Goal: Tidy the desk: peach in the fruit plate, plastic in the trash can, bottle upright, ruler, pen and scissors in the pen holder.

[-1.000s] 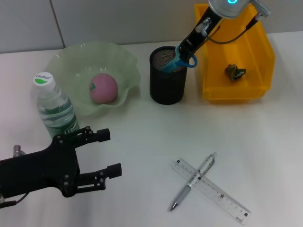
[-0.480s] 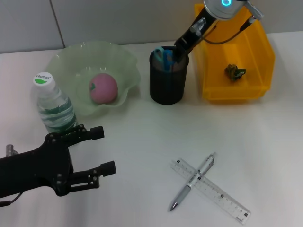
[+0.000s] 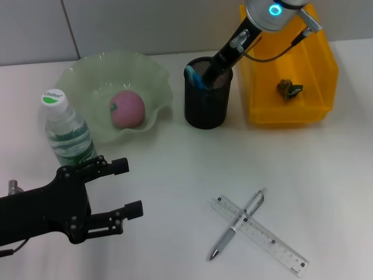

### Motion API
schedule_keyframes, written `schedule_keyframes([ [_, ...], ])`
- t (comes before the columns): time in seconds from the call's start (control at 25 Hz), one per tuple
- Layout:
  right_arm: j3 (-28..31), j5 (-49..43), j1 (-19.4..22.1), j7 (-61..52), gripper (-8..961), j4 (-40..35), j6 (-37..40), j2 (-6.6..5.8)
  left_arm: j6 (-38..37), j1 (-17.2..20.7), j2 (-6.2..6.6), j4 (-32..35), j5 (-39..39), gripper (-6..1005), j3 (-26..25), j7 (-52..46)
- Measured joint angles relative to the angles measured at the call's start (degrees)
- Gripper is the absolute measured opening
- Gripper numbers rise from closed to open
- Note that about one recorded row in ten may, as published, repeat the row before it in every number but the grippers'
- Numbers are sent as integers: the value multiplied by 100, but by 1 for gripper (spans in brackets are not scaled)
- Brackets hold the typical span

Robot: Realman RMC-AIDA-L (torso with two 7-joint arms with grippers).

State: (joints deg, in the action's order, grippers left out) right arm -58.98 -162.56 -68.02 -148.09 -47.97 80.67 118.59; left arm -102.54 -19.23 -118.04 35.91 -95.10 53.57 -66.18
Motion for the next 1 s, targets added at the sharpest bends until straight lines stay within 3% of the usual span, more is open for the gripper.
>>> schedule_keyframes([
  [0.08, -5, 106, 140, 6, 665, -299, 233, 40, 14, 3, 0, -7, -2, 831, 3, 0],
  [0.36, -207, 1057, 752, 34, 664, -1260, 1268, 37, 50, 7, 5, 7, -137, 831, -6, 0],
  [0.52, -474, 1370, 1058, -72, 664, -1419, 1818, 59, 79, 2, 7, 16, -283, 830, -29, 0],
  [1.0, -1694, 1843, 1575, -533, 663, -1301, 1766, 109, 246, 7, 10, 17, -462, 830, -48, 0],
])
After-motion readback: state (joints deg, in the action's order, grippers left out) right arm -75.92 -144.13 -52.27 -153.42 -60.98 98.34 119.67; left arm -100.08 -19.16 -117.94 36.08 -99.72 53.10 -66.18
